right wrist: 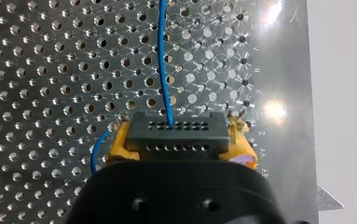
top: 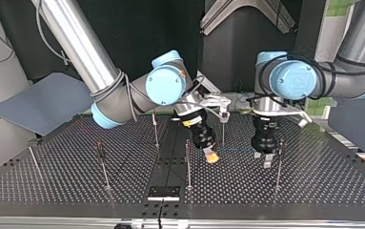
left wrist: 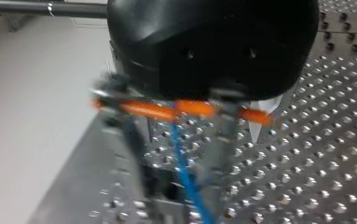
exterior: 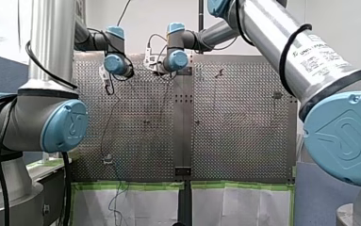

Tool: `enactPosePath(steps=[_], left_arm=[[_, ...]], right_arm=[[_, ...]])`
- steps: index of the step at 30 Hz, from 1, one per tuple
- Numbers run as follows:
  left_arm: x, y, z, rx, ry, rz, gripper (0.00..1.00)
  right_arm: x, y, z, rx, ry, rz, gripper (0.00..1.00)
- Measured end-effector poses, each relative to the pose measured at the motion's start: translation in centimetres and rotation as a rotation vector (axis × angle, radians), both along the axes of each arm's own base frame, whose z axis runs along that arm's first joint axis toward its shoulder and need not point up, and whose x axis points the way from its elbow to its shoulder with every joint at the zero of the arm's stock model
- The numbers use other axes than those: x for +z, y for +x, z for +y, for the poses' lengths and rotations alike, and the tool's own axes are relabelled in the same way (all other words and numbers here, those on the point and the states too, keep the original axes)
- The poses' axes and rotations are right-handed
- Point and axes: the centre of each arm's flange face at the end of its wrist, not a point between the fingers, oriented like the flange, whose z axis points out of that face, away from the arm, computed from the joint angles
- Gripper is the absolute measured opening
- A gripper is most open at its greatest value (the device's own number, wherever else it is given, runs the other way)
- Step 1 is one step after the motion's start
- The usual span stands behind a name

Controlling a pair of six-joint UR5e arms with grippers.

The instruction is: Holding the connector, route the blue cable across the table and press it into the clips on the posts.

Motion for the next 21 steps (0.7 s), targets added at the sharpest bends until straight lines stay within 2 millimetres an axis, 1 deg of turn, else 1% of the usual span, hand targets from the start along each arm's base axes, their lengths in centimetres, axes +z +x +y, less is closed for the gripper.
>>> enactPosePath(steps=[1,3,4,5,6,7,8,9,10,11,21], left_arm=[[-0.14,0.1,-0.03,0.0,0.0,0.002,1.0],[-0.27,0.23,-0.09,-0.001,-0.003,0.001,0.89],[-0.3,0.26,-0.11,-0.001,-0.005,0.0,0.89],[-0.3,0.29,-0.12,-0.001,-0.007,-0.002,0.71],[-0.28,0.32,-0.14,-0.002,-0.01,-0.005,0.51],[-0.27,0.34,-0.14,-0.002,-0.013,-0.007,0.51],[-0.26,0.35,-0.13,-0.001,-0.015,-0.008,0.38],[-0.23,0.37,-0.11,0.001,-0.019,-0.01,0.18],[-0.23,0.37,-0.07,0.005,-0.022,-0.01,0.18],[-0.23,0.38,-0.03,0.009,-0.024,-0.011,0.02],[-0.45,0.02,0.08,0.05,-0.034,0.012,0.02]], right_arm=[[-0.01,0.0,0.0,0.0,0.0,0.0,0.0],[0.0,-0.01,0.01,0.0,0.001,0.001,0.0],[-0.01,-0.01,0.01,0.0,0.001,0.001,0.0],[-0.02,-0.01,0.01,0.0,0.001,0.001,0.0],[-0.03,-0.01,0.01,0.0,0.002,0.002,0.0],[-0.03,-0.02,0.02,0.0,0.002,0.002,0.0],[-0.02,-0.02,0.01,0.0,0.002,0.002,0.0],[-0.03,-0.03,0.0,0.0,0.002,0.002,0.0],[-0.03,-0.03,0.0,0.0,0.002,0.002,0.0],[-0.03,-0.03,0.0,0.0,0.002,0.002,0.0],[-0.07,-0.09,-0.05,0.0,0.008,0.001,0.0]])
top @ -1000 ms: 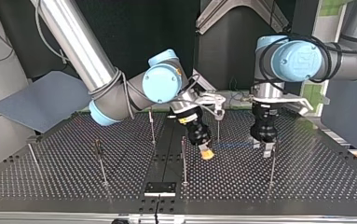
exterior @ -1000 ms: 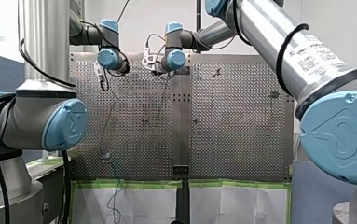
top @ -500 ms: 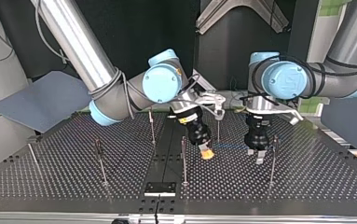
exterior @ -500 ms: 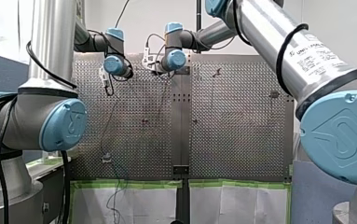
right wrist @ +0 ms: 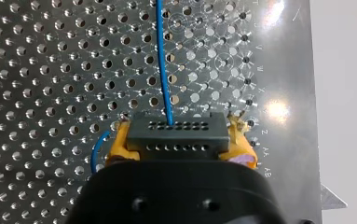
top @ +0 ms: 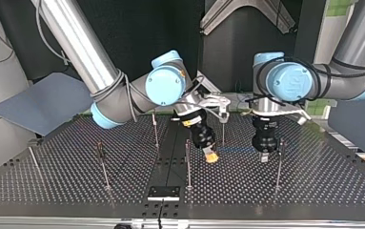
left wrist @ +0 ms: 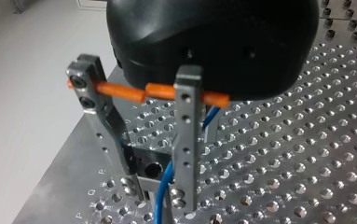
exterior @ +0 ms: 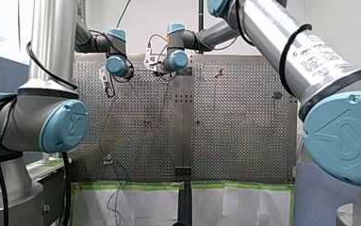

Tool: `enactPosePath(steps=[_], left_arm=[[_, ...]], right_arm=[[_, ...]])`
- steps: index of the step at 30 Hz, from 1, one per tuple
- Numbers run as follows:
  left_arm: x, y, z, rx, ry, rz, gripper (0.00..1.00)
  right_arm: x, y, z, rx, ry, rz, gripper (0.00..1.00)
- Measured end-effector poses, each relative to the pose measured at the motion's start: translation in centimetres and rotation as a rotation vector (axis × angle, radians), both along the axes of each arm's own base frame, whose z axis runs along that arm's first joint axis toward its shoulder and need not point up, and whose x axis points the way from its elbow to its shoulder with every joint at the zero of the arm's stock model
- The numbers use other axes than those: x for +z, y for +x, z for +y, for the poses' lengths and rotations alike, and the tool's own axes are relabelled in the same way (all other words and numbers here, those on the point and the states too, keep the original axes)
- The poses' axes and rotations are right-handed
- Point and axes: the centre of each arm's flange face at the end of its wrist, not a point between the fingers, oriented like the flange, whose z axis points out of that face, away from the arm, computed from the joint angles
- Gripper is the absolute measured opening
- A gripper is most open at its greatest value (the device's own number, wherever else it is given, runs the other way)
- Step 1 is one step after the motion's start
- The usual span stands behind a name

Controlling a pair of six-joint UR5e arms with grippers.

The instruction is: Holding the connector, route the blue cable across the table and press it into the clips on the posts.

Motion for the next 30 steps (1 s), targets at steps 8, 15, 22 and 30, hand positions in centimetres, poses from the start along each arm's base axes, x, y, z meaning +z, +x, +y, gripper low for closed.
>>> enactPosePath(steps=[8,15,22,30], left_arm=[[0.4,-0.6,-0.3,0.003,-0.002,0.009,0.02],[-2.3,-2.4,-0.4,0.047,0.026,0.104,0.02],[-5.0,-3.7,-0.5,0.051,0.033,0.132,0.02],[-8.1,-5.0,-0.7,0.046,0.019,0.133,0.02]], right_arm=[[0.0,-0.2,-0.1,-0.003,0.006,0.012,0.0],[-0.2,0.2,0.8,0.009,0.014,0.016,0.0],[-1.4,0.4,1.5,0.015,0.027,0.036,0.0],[-5.0,-0.2,2.0,0.014,0.069,0.09,0.0]])
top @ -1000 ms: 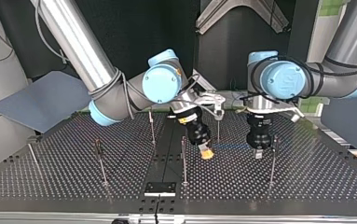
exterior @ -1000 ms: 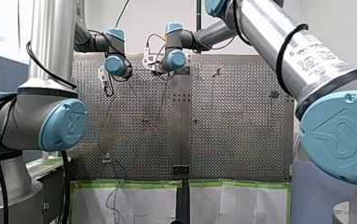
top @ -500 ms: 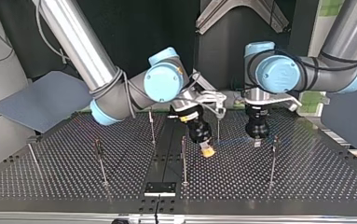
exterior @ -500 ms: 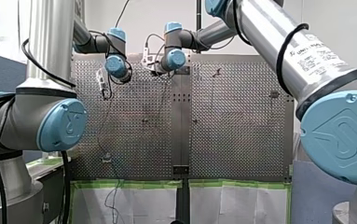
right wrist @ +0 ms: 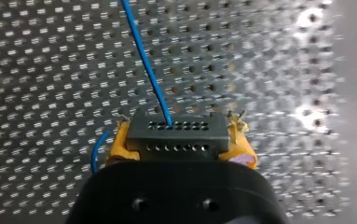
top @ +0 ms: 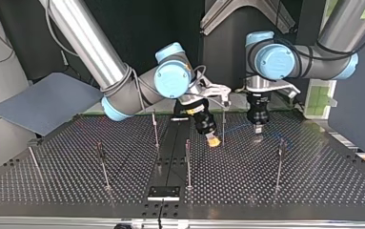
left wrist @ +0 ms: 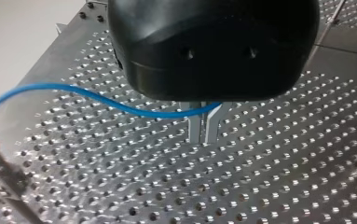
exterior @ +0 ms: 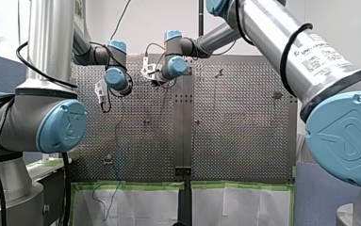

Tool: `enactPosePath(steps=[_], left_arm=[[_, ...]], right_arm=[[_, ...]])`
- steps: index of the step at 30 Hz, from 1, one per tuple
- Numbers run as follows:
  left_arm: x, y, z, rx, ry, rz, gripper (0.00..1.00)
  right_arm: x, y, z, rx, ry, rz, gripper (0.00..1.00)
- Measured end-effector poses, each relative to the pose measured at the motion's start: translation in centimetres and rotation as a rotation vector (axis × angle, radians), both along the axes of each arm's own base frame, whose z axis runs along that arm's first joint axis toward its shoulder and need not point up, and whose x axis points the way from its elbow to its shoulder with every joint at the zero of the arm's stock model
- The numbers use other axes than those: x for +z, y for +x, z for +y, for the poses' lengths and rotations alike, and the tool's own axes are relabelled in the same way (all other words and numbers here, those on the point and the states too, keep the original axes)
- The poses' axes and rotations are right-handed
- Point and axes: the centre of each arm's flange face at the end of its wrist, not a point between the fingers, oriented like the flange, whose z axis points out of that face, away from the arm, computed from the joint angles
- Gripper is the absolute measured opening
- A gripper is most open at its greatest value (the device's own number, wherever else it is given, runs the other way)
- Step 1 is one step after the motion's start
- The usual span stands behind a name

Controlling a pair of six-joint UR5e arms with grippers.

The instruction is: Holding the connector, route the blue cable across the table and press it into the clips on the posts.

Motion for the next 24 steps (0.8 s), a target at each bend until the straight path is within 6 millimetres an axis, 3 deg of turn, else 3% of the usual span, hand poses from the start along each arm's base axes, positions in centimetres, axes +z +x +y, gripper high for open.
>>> enactPosePath(steps=[5,9,17,24], left_arm=[[-2.0,-0.8,-0.2,-0.005,-0.008,0.006,0.02],[-4.7,-1.1,-0.4,-0.013,0.0,0.044,0.02],[-8.3,-0.1,-0.9,-0.036,0.008,0.076,0.02],[-10.6,0.3,-1.1,-0.049,0.009,0.107,0.02]], right_arm=[[-2.3,-0.5,0.1,-0.005,0.025,0.031,0.0],[-4.3,-1.0,0.3,-0.008,0.047,0.057,0.0],[-7.5,-1.8,0.5,-0.012,0.079,0.096,0.0],[-11.3,-1.3,0.9,-0.002,0.108,0.145,0.0]])
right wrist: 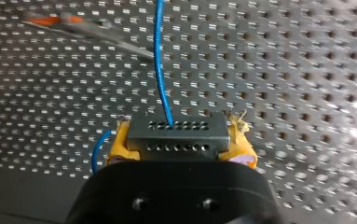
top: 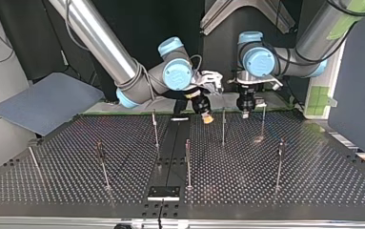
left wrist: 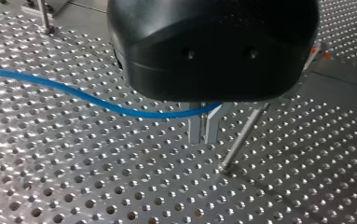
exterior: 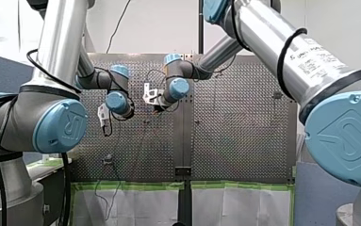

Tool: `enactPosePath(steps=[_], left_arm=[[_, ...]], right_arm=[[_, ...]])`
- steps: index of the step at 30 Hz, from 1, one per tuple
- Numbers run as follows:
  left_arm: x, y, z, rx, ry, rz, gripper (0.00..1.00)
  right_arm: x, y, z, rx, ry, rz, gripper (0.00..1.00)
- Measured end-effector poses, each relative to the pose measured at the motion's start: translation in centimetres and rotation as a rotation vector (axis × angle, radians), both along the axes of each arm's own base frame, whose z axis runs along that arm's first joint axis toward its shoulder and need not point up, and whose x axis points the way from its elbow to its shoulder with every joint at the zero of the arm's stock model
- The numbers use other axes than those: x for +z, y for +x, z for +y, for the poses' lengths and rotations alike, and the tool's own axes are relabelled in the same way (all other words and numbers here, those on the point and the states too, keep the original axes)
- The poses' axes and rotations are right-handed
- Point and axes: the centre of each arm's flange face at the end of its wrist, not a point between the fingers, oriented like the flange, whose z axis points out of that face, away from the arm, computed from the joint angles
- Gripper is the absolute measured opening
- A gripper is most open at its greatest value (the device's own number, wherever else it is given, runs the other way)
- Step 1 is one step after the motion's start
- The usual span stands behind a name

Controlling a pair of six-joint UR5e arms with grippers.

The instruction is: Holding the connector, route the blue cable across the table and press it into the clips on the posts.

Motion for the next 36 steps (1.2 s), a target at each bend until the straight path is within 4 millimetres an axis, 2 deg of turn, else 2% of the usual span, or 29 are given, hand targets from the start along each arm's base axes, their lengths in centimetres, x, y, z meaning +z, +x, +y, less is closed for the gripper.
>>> enactPosePath(steps=[8,15,25,32,36], left_arm=[[-1.0,-0.2,-0.8,-0.019,-0.001,0.02,0.02],[-3.7,-0.3,-1.1,-0.016,0.0,0.061,0.02],[-4.0,0.1,-1.3,-0.022,-0.025,0.026,0.02],[-4.1,0.1,-1.4,-0.025,-0.026,0.025,0.02],[-5.4,0.1,-1.6,-0.029,-0.02,0.047,0.02]], right_arm=[[-1.9,-0.4,-0.3,-0.008,0.017,0.022,0.0],[-2.6,-1.3,-1.5,-0.025,0.023,0.019,0.0],[-2.9,-1.6,-2.1,-0.028,0.025,0.012,0.0],[-5.0,-1.6,-2.5,-0.029,0.038,0.024,0.0],[-5.4,-1.7,-2.7,-0.032,0.042,0.026,0.0]])
